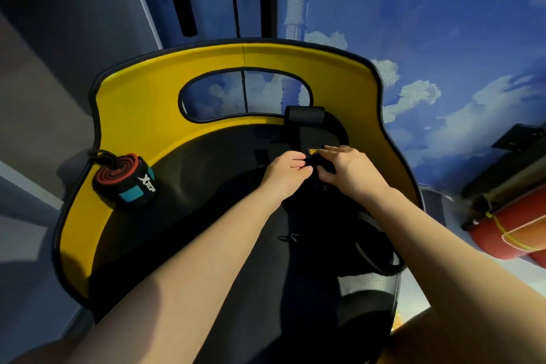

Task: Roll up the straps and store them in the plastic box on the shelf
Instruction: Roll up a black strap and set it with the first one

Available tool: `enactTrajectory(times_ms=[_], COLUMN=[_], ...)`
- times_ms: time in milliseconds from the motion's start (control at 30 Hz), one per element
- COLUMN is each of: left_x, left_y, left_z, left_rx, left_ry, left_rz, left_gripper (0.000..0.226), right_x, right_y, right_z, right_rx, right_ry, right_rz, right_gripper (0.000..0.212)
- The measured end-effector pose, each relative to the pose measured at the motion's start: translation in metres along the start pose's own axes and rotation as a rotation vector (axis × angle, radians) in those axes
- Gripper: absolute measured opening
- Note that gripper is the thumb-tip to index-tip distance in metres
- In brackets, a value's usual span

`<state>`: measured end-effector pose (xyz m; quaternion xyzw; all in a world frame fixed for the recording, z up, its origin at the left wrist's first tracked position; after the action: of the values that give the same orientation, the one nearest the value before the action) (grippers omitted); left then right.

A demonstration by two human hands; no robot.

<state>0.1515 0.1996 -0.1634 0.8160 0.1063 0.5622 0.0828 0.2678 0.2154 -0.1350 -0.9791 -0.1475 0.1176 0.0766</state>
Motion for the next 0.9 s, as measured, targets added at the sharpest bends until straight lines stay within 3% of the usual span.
enactTrajectory(times_ms=[233, 367, 533, 667, 767, 900], left_x=[0.004, 0.006, 0.012, 0.015, 0.016, 0.016], left_y=[-0.009, -0.013, -0.011, -0.007, 0.002, 0.027], left_z=[-0.009, 0.002, 0.016, -0.001, -0.025, -0.042], left_rx=[0.069, 0.058, -0.005, 0.010, -0.012, -0.220], left_ry=[-0.092, 0.077, 0.319, 0.456, 0.514, 0.422], left_rz=[0.052, -0.065, -0.168, -0.155, -0.125, -0.052], left_gripper=[0.042, 0.044, 0.032, 0.022, 0.013, 0.018], right_x=[0.004, 0.010, -0.006, 0.004, 0.005, -0.016], right_y=[0.009, 0.014, 0.022, 0.024, 0.020, 0.015], right_z=[-0.023, -0.031, -0.032, -0.046, -0.045, -0.030], right_rx=[0.235, 0.318, 0.258, 0.305, 0.263, 0.172], right_ry=[-0.236, -0.378, -0.520, -0.696, -0.590, -0.479], right_rz=[0.057, 0.138, 0.069, 0.143, 0.083, -0.049], right_gripper=[0.037, 0.030, 0.032, 0.031, 0.047, 0.061])
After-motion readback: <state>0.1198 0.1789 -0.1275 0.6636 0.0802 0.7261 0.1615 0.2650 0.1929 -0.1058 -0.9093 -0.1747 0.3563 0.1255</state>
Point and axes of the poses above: each hand's wrist, its own y-axis away from the middle knuckle, its own z-axis out of the palm, x = y × z, the point moved 9 cm from there along -y, towards the middle knuckle, and after that the axes turned 8 degrees about x, right-handed, at the moved point
